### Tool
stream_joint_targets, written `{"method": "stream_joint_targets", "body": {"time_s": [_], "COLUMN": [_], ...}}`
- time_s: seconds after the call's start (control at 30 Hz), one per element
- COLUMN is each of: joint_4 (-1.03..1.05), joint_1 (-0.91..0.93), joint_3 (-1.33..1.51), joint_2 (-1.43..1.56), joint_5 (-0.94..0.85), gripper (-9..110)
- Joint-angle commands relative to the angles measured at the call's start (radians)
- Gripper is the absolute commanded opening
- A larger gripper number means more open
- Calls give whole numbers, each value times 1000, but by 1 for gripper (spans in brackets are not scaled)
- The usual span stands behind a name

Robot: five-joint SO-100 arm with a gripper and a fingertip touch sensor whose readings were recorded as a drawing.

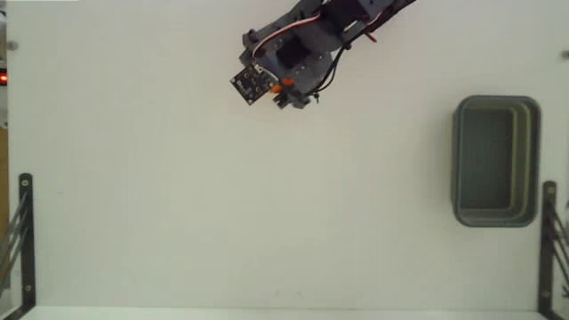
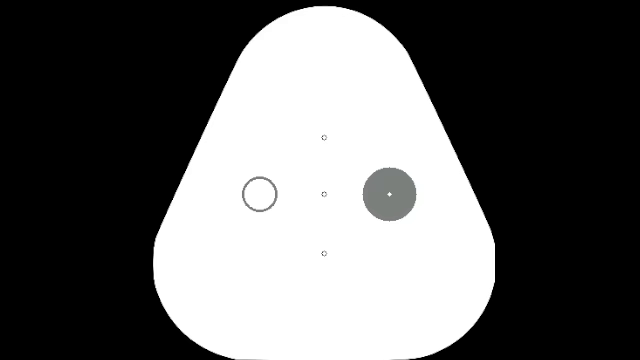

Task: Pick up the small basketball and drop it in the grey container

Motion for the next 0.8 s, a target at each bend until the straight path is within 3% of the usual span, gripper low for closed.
{"method": "stream_joint_targets", "body": {"time_s": [0.0,0.77], "joint_4": [31,251], "joint_1": [3,3], "joint_3": [-82,-423], "joint_2": [3,-118], "joint_5": [5,5], "gripper": [82,82]}}
